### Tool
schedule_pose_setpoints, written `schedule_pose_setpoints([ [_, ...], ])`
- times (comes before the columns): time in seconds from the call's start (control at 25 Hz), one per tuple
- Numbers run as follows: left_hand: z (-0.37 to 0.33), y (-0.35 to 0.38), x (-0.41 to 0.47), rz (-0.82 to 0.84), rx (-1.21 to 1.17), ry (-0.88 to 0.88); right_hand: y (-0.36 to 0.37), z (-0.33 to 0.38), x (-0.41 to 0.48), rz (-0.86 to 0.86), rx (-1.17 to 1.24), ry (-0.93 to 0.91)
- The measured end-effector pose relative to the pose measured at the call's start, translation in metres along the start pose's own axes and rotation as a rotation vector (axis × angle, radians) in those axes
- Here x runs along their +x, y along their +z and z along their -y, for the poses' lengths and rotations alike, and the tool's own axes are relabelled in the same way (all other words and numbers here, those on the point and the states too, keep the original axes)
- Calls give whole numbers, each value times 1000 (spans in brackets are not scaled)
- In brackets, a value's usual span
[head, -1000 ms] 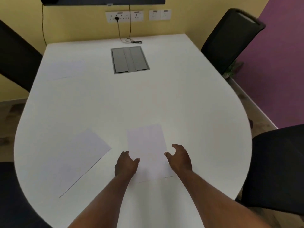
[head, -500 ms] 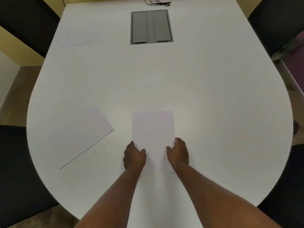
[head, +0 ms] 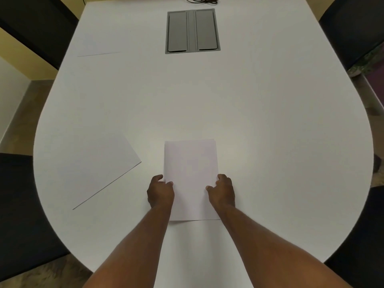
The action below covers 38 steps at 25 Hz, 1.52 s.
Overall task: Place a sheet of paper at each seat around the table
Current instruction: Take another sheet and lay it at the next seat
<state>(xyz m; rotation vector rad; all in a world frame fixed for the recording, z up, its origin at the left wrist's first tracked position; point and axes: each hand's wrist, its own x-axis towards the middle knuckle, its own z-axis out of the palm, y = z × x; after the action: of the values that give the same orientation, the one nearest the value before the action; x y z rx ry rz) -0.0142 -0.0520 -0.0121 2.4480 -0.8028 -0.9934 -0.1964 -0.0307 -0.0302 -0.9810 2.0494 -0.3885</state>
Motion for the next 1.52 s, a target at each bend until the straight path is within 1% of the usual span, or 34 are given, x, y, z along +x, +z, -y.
schedule_pose_setpoints([
  [0.12, -4, -4, -3, 26, -5, 38, -7, 0, -2, -12, -1, -3],
  [0.28, -14, -19, -14, 62, -111, 80, -21, 10, -11, -45, 72, -20],
  [0.48, -29, -50, -35, 90, -226, 192, -40, 32, -24, -56, 250, -155],
  [0.64, -39, -86, -61, 98, -358, 290, -59, 56, -38, 12, 299, -164],
  [0.72, -41, -104, -75, 111, -413, 303, -66, 68, -45, 69, 315, -156],
  [0.84, -38, -126, -94, 110, -442, 318, -72, 79, -54, 118, 422, -155],
  [0.96, -27, -146, -114, 54, -464, 325, -81, 82, -68, 72, 475, -208],
  [1.2, -1, -168, -161, -46, -488, 363, -112, 73, -112, 3, 456, -390],
  [1.4, 21, -176, -219, -89, -452, 434, -164, 54, -164, -103, 450, -509],
  [1.52, 32, -181, -256, -105, -445, 480, -200, 39, -197, -138, 439, -576],
])
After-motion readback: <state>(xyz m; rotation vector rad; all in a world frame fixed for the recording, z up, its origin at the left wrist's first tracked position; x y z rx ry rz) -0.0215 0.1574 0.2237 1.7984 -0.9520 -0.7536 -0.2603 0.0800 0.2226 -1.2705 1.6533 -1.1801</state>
